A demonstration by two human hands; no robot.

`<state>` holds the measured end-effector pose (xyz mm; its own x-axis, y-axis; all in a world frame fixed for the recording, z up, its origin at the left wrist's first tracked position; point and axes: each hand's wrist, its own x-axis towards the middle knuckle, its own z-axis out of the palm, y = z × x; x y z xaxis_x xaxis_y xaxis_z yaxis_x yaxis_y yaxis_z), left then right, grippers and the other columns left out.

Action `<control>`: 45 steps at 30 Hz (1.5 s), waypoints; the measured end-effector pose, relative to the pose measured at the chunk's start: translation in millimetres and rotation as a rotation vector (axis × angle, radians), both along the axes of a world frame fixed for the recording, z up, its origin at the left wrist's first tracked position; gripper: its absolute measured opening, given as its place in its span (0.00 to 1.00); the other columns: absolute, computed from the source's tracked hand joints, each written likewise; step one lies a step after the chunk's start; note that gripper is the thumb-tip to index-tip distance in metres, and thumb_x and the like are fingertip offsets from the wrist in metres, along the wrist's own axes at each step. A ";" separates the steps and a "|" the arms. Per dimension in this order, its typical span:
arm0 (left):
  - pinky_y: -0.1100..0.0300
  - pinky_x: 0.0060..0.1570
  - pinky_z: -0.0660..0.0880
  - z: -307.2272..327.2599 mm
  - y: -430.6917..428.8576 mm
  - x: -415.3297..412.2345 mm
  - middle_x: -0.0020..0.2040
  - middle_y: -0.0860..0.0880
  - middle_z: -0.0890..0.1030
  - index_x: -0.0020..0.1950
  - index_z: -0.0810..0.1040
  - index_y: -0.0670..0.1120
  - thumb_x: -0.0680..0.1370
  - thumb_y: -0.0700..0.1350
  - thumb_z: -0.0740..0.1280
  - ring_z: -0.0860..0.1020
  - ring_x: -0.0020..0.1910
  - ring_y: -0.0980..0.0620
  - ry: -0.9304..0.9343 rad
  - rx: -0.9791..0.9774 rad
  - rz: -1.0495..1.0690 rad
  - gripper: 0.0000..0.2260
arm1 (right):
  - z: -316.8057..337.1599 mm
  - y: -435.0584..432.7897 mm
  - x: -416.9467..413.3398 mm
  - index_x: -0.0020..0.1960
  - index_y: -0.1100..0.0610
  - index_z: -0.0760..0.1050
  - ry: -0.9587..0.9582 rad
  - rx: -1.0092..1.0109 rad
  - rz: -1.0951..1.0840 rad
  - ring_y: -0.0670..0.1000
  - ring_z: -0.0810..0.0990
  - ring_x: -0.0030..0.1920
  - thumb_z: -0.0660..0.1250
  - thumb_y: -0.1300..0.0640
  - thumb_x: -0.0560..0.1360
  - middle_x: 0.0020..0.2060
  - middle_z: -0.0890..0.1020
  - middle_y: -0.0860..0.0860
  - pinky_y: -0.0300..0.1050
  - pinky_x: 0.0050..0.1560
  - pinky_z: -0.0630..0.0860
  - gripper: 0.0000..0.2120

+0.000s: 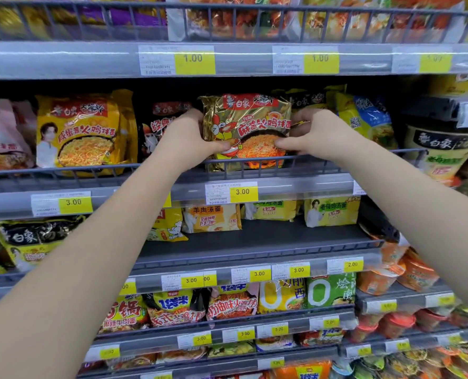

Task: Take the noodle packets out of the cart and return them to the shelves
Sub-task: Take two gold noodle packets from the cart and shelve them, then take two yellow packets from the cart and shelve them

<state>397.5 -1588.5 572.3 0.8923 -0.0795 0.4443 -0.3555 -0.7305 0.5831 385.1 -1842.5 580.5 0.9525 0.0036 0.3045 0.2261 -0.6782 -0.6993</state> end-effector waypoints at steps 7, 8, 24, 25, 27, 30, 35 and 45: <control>0.55 0.53 0.76 -8.9 3.8 -7.2 0.61 0.47 0.82 0.71 0.71 0.44 0.71 0.61 0.77 0.80 0.59 0.48 -0.033 0.011 0.089 0.36 | 1.6 -7.6 -10.0 0.72 0.53 0.73 -0.043 -0.109 -0.034 0.51 0.81 0.55 0.78 0.42 0.72 0.57 0.85 0.50 0.37 0.42 0.73 0.33; 0.57 0.54 0.76 -10.5 4.0 -10.2 0.60 0.48 0.82 0.71 0.71 0.44 0.72 0.60 0.77 0.80 0.57 0.50 -0.051 -0.007 0.093 0.35 | 0.9 -9.1 -11.3 0.71 0.53 0.73 -0.063 -0.121 -0.044 0.50 0.82 0.55 0.77 0.41 0.72 0.57 0.85 0.49 0.37 0.43 0.73 0.33; 0.60 0.66 0.74 -31.9 -10.1 -105.4 0.61 0.57 0.79 0.65 0.76 0.52 0.77 0.54 0.75 0.77 0.63 0.61 -0.274 -0.345 0.052 0.19 | -13.9 23.0 -69.5 0.60 0.49 0.80 -0.159 0.341 0.394 0.43 0.86 0.52 0.77 0.54 0.75 0.50 0.88 0.45 0.36 0.55 0.80 0.15; 0.61 0.67 0.73 -32.9 -8.8 -113.8 0.61 0.57 0.80 0.65 0.76 0.52 0.77 0.54 0.75 0.77 0.63 0.61 -0.276 -0.365 0.061 0.19 | -14.7 27.3 -71.1 0.60 0.50 0.80 -0.161 0.377 0.443 0.44 0.86 0.53 0.77 0.54 0.74 0.50 0.88 0.46 0.38 0.56 0.80 0.15; 0.63 0.67 0.73 -36.3 -3.1 -132.7 0.62 0.57 0.80 0.65 0.76 0.51 0.77 0.52 0.74 0.77 0.64 0.61 -0.270 -0.388 0.086 0.19 | -18.5 39.1 -73.0 0.59 0.51 0.80 -0.157 0.445 0.537 0.47 0.86 0.54 0.77 0.53 0.72 0.51 0.88 0.48 0.40 0.57 0.81 0.17; 0.63 0.68 0.72 -43.4 16.5 -164.4 0.63 0.57 0.79 0.66 0.75 0.50 0.77 0.52 0.73 0.76 0.66 0.60 -0.262 -0.331 0.152 0.20 | -27.9 67.6 -77.7 0.59 0.49 0.80 -0.110 0.501 0.663 0.47 0.86 0.53 0.75 0.51 0.70 0.51 0.88 0.47 0.39 0.55 0.81 0.18; 0.54 0.68 0.74 -57.0 71.9 -220.2 0.63 0.55 0.80 0.65 0.74 0.53 0.78 0.51 0.74 0.77 0.67 0.55 -0.284 -0.309 0.271 0.18 | -45.8 136.9 -100.1 0.59 0.46 0.80 -0.014 0.497 0.821 0.49 0.86 0.55 0.75 0.48 0.71 0.50 0.87 0.46 0.44 0.57 0.80 0.17; 0.48 0.66 0.76 -82.2 216.9 -348.0 0.62 0.53 0.81 0.64 0.76 0.52 0.77 0.50 0.76 0.78 0.66 0.51 -0.318 -0.394 0.444 0.18 | -59.4 299.8 -193.2 0.58 0.48 0.81 0.147 0.487 1.032 0.53 0.86 0.53 0.76 0.49 0.68 0.51 0.88 0.50 0.46 0.57 0.82 0.19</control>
